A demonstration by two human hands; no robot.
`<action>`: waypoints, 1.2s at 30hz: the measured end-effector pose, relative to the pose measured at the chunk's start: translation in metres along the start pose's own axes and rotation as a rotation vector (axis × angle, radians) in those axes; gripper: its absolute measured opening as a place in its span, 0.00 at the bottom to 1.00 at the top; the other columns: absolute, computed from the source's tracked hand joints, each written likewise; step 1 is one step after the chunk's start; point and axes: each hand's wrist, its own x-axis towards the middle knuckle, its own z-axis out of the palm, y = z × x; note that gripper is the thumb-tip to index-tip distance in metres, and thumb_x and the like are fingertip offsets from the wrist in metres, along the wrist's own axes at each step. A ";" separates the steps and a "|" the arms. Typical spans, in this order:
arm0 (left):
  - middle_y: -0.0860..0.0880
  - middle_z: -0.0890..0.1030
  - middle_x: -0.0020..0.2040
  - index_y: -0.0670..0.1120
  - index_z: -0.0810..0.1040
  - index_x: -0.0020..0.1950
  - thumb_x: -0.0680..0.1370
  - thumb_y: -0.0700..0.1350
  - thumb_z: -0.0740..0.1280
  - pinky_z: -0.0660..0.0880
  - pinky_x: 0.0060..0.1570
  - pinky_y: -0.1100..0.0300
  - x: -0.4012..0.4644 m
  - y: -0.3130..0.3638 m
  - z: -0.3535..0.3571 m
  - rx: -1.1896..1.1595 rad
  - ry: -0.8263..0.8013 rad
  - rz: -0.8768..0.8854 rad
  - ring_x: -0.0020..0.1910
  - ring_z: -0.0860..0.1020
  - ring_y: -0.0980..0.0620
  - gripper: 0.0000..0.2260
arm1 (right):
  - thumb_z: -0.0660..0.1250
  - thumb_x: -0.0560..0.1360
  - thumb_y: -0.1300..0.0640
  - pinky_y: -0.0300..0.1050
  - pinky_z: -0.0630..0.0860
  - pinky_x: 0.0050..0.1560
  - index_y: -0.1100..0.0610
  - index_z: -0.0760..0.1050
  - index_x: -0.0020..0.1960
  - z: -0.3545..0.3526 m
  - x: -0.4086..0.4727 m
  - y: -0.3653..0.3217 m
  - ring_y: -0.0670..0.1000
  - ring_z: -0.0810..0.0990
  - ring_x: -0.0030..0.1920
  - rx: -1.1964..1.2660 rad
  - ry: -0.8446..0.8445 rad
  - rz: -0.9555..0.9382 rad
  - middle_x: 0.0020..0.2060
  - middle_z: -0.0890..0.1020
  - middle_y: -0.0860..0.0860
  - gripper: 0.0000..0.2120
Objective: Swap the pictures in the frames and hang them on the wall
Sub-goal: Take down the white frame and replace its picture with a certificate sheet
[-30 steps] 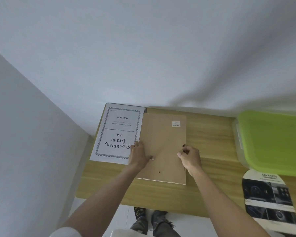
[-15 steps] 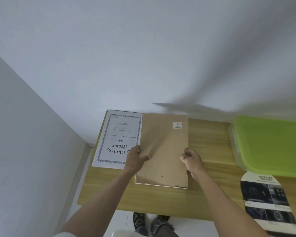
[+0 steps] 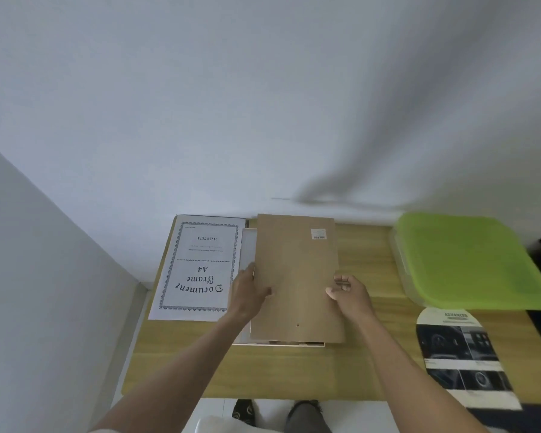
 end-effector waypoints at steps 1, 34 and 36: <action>0.48 0.80 0.51 0.50 0.75 0.62 0.68 0.43 0.76 0.75 0.38 0.66 0.001 0.006 0.004 -0.008 -0.012 0.008 0.47 0.79 0.50 0.24 | 0.72 0.73 0.62 0.42 0.72 0.53 0.56 0.77 0.58 -0.008 0.002 0.002 0.50 0.78 0.55 -0.027 -0.008 0.006 0.56 0.80 0.51 0.14; 0.42 0.68 0.66 0.37 0.77 0.53 0.75 0.35 0.66 0.73 0.60 0.51 -0.020 0.092 0.222 0.504 -0.062 -0.127 0.65 0.67 0.41 0.08 | 0.63 0.81 0.56 0.47 0.63 0.72 0.65 0.67 0.73 -0.140 0.047 0.096 0.56 0.65 0.72 -0.657 0.028 -0.189 0.70 0.70 0.56 0.23; 0.42 0.67 0.66 0.37 0.77 0.55 0.75 0.35 0.65 0.73 0.61 0.50 -0.022 0.094 0.224 0.537 -0.052 -0.126 0.66 0.66 0.41 0.09 | 0.63 0.81 0.56 0.47 0.66 0.70 0.64 0.69 0.71 -0.140 0.048 0.095 0.55 0.68 0.70 -0.707 0.035 -0.225 0.69 0.71 0.55 0.21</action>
